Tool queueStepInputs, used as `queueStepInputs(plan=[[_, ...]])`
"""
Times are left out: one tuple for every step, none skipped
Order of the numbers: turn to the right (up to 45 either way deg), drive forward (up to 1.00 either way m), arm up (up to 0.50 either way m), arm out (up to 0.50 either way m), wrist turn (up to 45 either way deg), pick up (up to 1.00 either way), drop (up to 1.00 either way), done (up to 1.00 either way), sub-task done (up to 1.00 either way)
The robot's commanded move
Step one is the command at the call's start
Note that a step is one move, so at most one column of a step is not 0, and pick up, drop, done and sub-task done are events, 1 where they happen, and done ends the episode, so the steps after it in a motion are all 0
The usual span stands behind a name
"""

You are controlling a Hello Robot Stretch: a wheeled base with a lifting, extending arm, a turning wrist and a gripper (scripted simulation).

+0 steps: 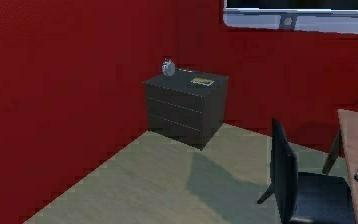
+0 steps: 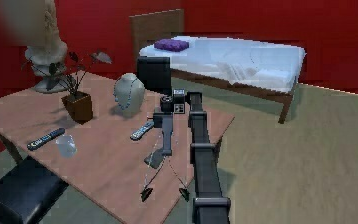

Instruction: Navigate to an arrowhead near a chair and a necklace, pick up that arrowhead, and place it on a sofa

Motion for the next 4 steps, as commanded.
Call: queueStepInputs(plan=[[0.0, 0.0, 0.0, 0.0, 45.0, 0.0, 0.0, 0.0, 0.0], [0.0, 0.0, 0.0, 0.0, 45.0, 0.0, 0.0, 0.0, 0.0], [0.0, 0.0, 0.0, 0.0, 45.0, 0.0, 0.0, 0.0, 0.0], [0.0, 0.0, 0.0, 0.0, 18.0, 0.0, 0.0, 0.0, 0.0]])
